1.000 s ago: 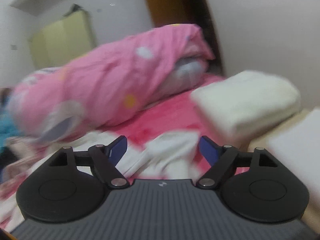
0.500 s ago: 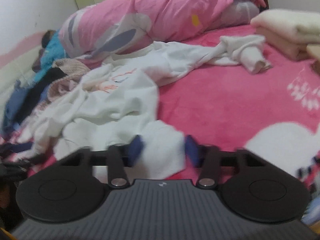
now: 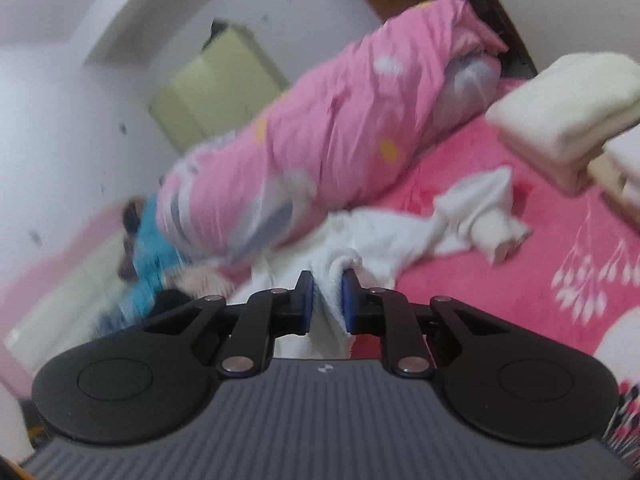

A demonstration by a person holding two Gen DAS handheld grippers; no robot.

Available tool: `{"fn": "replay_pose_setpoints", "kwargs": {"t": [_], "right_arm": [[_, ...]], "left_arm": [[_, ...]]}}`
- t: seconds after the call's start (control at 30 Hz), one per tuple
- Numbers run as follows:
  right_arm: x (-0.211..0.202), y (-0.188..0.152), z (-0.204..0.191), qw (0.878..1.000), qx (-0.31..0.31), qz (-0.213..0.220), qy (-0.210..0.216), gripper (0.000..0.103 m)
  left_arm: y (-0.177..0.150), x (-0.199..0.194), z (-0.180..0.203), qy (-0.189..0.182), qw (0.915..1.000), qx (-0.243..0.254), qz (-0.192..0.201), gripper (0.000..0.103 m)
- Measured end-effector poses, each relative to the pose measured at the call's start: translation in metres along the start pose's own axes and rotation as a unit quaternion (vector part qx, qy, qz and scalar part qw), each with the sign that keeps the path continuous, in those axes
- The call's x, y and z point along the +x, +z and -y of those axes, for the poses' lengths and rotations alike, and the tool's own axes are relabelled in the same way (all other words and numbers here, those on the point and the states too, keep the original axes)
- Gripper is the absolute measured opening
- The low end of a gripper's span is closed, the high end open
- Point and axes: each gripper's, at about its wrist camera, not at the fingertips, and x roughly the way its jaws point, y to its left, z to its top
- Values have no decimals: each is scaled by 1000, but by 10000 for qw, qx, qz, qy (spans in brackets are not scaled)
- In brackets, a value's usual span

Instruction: Fold clothes

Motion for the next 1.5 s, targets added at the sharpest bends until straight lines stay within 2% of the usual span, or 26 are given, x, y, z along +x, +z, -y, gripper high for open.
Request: {"fn": "replay_pose_setpoints", "kwargs": {"t": [0.1,0.17,0.27,0.37,0.43,0.47,0.5,0.57,0.6,0.67,0.73,0.8,0.87,0.97,1.03,1.07,1.1,1.17,1.2,1.23,1.33,1.37,1.43,1.5], "right_arm": [[-12,11,15,9997,224,22,-8,13],[-16,4,27,9994,309,-46,-146,13],[-15,-17,48,9975,515,-204,-441,13],[-7,-44,71,9931,539,-488,-924,13],[1,-59,84,9859,476,-718,-1434,21],[0,-62,88,9829,524,-727,-1609,23],[-3,-63,90,9812,607,-678,-1700,31],[-12,-64,94,9785,770,-524,-1841,41],[-19,-62,90,9787,783,-354,-1863,47],[-31,-57,77,9791,709,26,-1908,49],[-34,-53,61,9812,603,232,-1816,50],[-29,-53,42,9870,490,266,-1506,50],[0,-62,23,9934,381,32,-1085,51],[47,-77,-4,9979,229,-383,-468,51],[88,-92,-19,9971,182,-729,-158,51],[108,-100,-26,9960,123,-883,-44,51],[128,-109,-33,9950,2,-995,48,51],[159,-125,-47,9930,-281,-1133,168,51],[171,-133,-51,9920,-417,-1182,168,51],[177,-138,-54,9909,-548,-1217,169,51],[190,-149,-61,9862,-978,-1313,225,51],[192,-151,-61,9854,-1032,-1327,264,51],[191,-151,-58,9853,-1006,-1328,371,51],[190,-151,-54,9862,-901,-1309,456,51]], "left_arm": [[-9,-8,-17,-482,9959,-658,-384,9],[-22,-5,-24,-543,9932,-836,-597,9],[-45,9,-32,-275,9930,-768,-859,9],[-59,25,-40,-28,9914,-731,-1081,12],[-60,23,-39,154,9932,-546,-1017,23],[-60,21,-38,244,9941,-440,-965,32],[-57,15,-37,290,9956,-305,-832,43],[-48,-1,-33,366,9984,-3,-430,59],[-44,-9,-32,407,9988,148,-224,62],[-34,-23,-28,560,9971,493,166,64],[-17,-24,-22,903,9896,1042,420,71],[-2,-14,-13,1289,9763,1642,568,83],[12,6,-5,1636,9580,2261,657,97],[32,53,-2,2215,9281,2962,431,100],[42,84,-10,2622,9116,3161,169,97],[47,96,-16,2781,9086,3117,26,83],[52,108,-23,2925,9068,3034,-125,57],[65,113,-38,2914,9213,2567,-204,35],[72,109,-44,2800,9325,2277,-134,17],[80,102,-45,2771,9361,2167,-4,6],[101,83,-41,2860,9337,2115,413,5],[109,76,-39,2933,9305,2107,607,5],[134,64,-37,3180,9201,2039,1029,5],[162,56,-38,3511,9052,1947,1395,5]]}}
